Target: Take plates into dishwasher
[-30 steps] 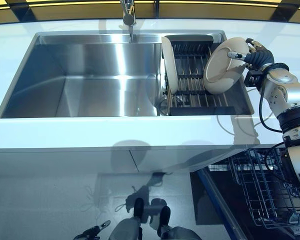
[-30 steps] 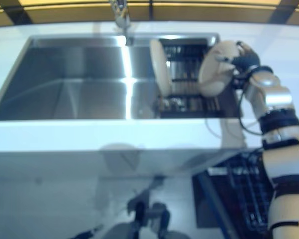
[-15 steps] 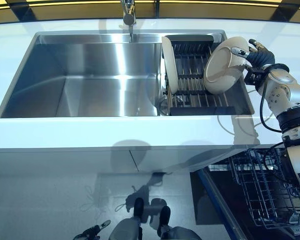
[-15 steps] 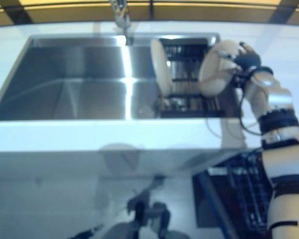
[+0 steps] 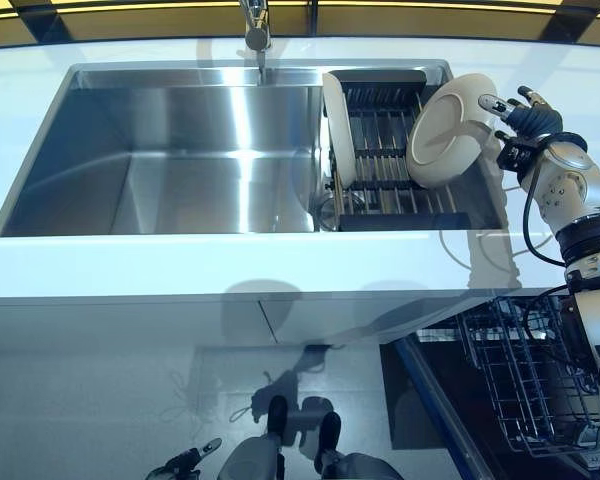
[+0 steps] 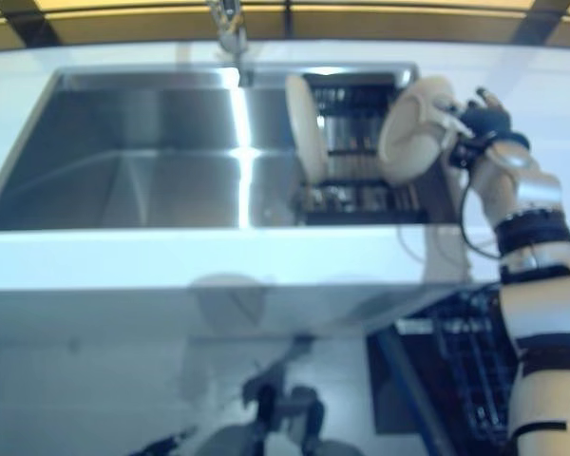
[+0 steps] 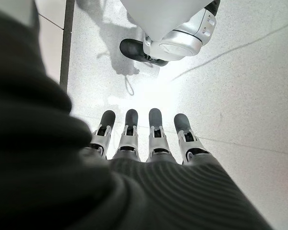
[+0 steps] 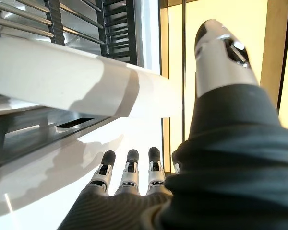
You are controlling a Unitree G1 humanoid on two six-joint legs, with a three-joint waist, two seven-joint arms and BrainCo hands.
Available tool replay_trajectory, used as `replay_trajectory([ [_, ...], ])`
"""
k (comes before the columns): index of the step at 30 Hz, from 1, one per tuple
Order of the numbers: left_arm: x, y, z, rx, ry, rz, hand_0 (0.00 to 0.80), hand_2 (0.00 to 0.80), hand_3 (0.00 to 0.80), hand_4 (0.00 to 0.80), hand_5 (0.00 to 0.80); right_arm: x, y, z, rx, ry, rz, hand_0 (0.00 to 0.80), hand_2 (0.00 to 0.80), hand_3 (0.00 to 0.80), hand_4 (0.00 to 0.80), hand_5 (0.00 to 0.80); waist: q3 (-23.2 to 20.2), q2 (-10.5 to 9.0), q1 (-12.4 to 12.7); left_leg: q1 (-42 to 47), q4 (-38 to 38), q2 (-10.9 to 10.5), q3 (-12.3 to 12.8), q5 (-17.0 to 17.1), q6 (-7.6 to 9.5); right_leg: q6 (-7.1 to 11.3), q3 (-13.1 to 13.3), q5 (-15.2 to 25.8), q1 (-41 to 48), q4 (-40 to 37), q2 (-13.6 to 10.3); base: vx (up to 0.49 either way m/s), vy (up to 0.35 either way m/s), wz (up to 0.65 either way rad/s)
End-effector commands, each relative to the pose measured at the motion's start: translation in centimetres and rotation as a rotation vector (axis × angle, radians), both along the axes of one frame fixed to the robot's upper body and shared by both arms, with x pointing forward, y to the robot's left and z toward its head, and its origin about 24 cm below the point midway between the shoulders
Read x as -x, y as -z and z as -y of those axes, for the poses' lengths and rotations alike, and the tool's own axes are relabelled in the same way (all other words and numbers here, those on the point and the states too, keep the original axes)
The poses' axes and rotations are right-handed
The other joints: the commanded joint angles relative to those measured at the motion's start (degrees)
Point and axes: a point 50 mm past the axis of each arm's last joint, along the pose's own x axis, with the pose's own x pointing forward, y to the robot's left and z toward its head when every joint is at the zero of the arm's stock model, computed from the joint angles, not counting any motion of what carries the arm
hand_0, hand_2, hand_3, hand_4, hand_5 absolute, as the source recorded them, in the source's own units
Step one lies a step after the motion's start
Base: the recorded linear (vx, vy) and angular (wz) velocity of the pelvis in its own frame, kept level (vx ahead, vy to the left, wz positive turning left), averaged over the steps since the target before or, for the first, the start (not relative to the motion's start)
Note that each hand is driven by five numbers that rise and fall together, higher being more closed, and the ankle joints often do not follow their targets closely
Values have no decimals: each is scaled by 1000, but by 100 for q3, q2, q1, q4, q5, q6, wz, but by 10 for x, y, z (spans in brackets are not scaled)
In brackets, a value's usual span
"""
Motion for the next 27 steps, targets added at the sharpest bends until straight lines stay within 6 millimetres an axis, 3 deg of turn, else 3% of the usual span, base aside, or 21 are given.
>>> replay_trajectory([
  [1,3,2,4,5,33,-31,0,0,0,0,0,1,-18,-2,30,-45,69,0,0,0,0,0,-175,-162,59,-124,-30,252,-70,63,-399,807,157,684,-353,-16,-794,0,0,0],
  [13,3,2,4,11,23,-24,0,0,0,0,0,-2,-18,-14,102,-104,35,0,0,0,0,0,-136,-173,86,-152,-30,242,-88,71,-399,808,143,687,-370,-16,-813,0,0,0],
  [27,2,2,6,24,1,-13,0,0,0,0,0,-6,-4,-18,127,-137,-65,0,0,0,0,0,-39,-146,149,-185,-30,229,-114,84,-378,806,117,703,-391,-16,-838,0,0,0],
])
